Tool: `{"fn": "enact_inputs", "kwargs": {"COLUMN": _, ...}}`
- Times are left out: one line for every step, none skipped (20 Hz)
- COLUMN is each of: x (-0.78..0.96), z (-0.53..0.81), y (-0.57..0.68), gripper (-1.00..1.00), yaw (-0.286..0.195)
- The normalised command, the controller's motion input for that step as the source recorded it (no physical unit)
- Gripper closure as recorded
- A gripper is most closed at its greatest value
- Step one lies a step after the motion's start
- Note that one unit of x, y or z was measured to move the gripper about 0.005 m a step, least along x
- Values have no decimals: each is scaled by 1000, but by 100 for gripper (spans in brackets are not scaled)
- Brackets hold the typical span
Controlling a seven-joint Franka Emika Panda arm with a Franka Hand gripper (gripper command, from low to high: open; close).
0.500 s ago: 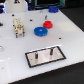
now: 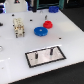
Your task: Insert the blue gear onto the right peg, followed by the red gear
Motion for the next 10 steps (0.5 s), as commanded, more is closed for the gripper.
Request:
{"fn": "enact_inputs", "kwargs": {"x": -483, "z": -435, "y": 253, "gripper": -100, "yaw": 0}}
{"fn": "enact_inputs", "kwargs": {"x": -447, "z": -463, "y": 254, "gripper": -100, "yaw": 0}}
{"fn": "enact_inputs", "kwargs": {"x": -422, "z": -477, "y": 239, "gripper": -100, "yaw": 0}}
{"fn": "enact_inputs", "kwargs": {"x": -414, "z": -490, "y": 232, "gripper": -100, "yaw": 0}}
{"fn": "enact_inputs", "kwargs": {"x": -406, "z": -501, "y": 224, "gripper": -100, "yaw": 0}}
{"fn": "enact_inputs", "kwargs": {"x": -371, "z": -504, "y": 195, "gripper": -100, "yaw": 0}}
{"fn": "enact_inputs", "kwargs": {"x": -349, "z": -503, "y": 189, "gripper": -100, "yaw": 0}}
{"fn": "enact_inputs", "kwargs": {"x": -319, "z": -518, "y": 168, "gripper": -100, "yaw": 0}}
{"fn": "enact_inputs", "kwargs": {"x": -283, "z": -522, "y": 161, "gripper": -100, "yaw": 0}}
{"fn": "enact_inputs", "kwargs": {"x": -282, "z": -562, "y": 192, "gripper": -100, "yaw": 0}}
